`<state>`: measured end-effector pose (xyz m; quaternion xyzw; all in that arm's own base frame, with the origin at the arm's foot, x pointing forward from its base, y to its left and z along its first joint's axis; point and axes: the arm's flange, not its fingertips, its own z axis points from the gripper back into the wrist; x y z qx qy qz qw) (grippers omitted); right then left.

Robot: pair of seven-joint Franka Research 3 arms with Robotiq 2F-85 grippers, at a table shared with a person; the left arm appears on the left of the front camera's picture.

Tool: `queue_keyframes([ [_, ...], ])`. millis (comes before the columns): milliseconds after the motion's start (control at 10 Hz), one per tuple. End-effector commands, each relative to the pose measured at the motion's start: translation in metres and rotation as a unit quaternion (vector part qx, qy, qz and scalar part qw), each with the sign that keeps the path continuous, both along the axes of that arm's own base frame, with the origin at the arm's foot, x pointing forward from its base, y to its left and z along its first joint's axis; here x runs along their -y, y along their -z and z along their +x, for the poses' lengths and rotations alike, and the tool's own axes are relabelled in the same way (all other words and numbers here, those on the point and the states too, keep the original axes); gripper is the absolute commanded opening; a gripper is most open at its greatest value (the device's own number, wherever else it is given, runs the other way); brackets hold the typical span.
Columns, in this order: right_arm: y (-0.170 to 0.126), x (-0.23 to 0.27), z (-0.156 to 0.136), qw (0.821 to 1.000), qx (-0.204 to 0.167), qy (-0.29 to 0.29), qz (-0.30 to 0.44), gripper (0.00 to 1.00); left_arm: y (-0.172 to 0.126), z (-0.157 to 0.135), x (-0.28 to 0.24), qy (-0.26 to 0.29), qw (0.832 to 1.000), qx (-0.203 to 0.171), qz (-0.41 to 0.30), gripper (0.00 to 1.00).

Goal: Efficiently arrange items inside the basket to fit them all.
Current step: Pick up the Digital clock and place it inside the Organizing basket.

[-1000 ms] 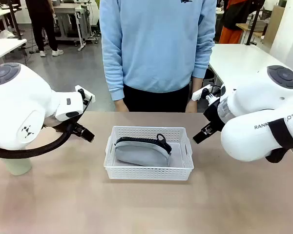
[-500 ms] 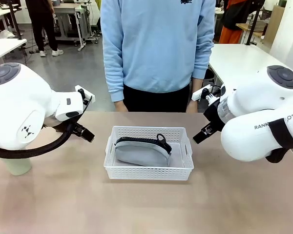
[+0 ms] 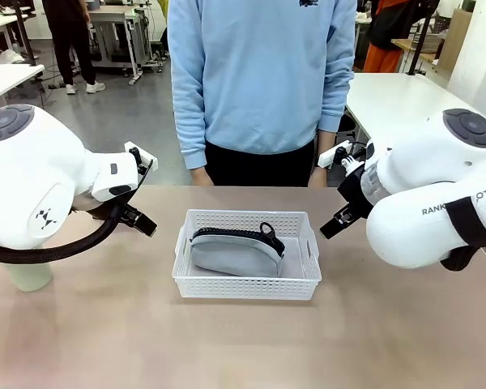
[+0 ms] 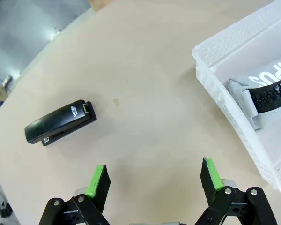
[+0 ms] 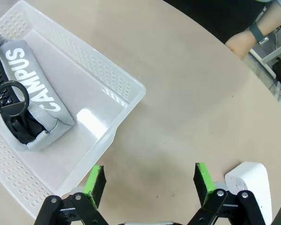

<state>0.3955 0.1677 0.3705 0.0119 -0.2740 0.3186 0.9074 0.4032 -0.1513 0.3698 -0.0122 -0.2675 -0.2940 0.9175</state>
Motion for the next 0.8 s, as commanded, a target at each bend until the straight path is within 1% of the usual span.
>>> queue_keyframes([
  [0, 0.0, 0.0, 0.0, 1.0, 0.0, 0.0, 0.0, 1.0, 0.0, 0.0, 0.0, 0.0, 1.0, 0.0, 0.0, 1.0],
  [500, 0.0, 0.0, 0.0, 1.0, 0.0, 0.0, 0.0, 1.0, 0.0, 0.0, 0.0, 0.0, 1.0, 0.0, 0.0, 1.0],
  [600, -0.008, 0.005, -0.001, 0.999, -0.046, -0.007, 0.011, 1.0, -0.007, -0.005, -0.001, 0.016, 0.999, -0.024, -0.034, 1.0],
  [700, -0.019, 0.016, -0.004, 0.998, -0.068, 0.001, 0.019, 1.0, -0.015, -0.011, -0.005, 0.02, 0.996, -0.05, -0.065, 1.0],
])
